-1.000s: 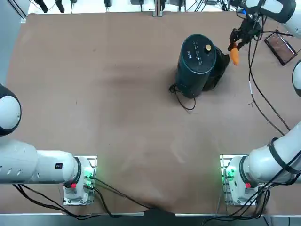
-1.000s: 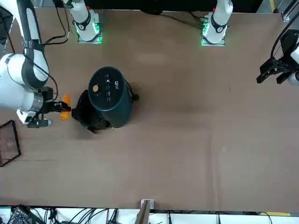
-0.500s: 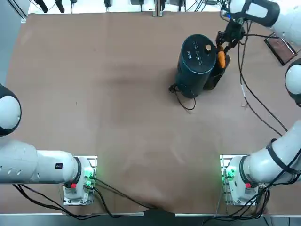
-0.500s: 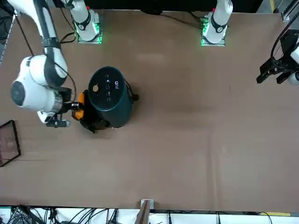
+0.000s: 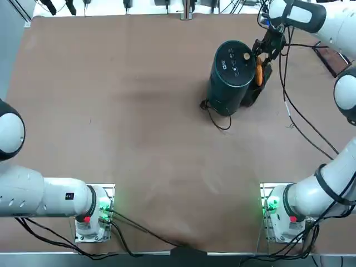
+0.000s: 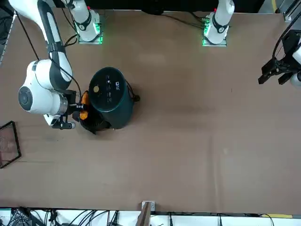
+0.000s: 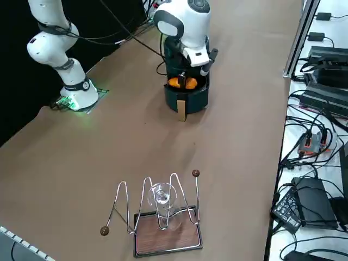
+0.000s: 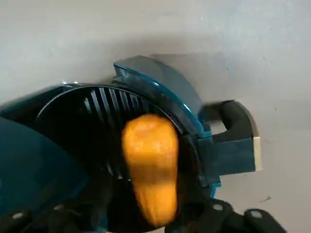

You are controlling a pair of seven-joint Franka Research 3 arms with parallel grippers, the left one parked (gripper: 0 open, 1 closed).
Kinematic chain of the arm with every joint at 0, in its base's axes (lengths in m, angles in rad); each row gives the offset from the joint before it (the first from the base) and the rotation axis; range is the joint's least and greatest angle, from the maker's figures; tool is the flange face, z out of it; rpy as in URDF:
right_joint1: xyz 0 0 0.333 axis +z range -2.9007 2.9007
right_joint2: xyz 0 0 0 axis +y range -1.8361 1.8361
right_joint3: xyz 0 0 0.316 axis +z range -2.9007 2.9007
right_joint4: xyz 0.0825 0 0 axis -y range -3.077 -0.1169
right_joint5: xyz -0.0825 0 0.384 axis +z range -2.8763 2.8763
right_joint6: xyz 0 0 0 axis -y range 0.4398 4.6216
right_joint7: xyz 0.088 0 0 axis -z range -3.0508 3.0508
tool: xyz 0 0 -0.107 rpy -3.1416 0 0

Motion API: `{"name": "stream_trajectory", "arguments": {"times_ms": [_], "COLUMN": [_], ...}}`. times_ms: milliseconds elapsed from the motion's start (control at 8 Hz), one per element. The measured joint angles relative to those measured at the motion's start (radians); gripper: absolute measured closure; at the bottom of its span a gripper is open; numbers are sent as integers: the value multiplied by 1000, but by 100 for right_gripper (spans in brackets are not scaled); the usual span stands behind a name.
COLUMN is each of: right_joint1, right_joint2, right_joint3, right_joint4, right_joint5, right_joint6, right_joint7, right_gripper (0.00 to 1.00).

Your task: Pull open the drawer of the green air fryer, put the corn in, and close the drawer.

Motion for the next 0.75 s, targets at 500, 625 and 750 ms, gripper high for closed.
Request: {"name": "stream_trajectory", "arguments": {"times_ms": [500,625,750], "right_joint1": [-86,-154,-231], "right_joint2": [-40,-44,-39], "right_joint3": [-25,-28,-31], "right_joint4": [15,15,12], "right_joint5": [-1,1,12], "right_joint6": [-46,-61,-64], "right_joint7": [3,6,17], "right_gripper": [0,0,0]}}
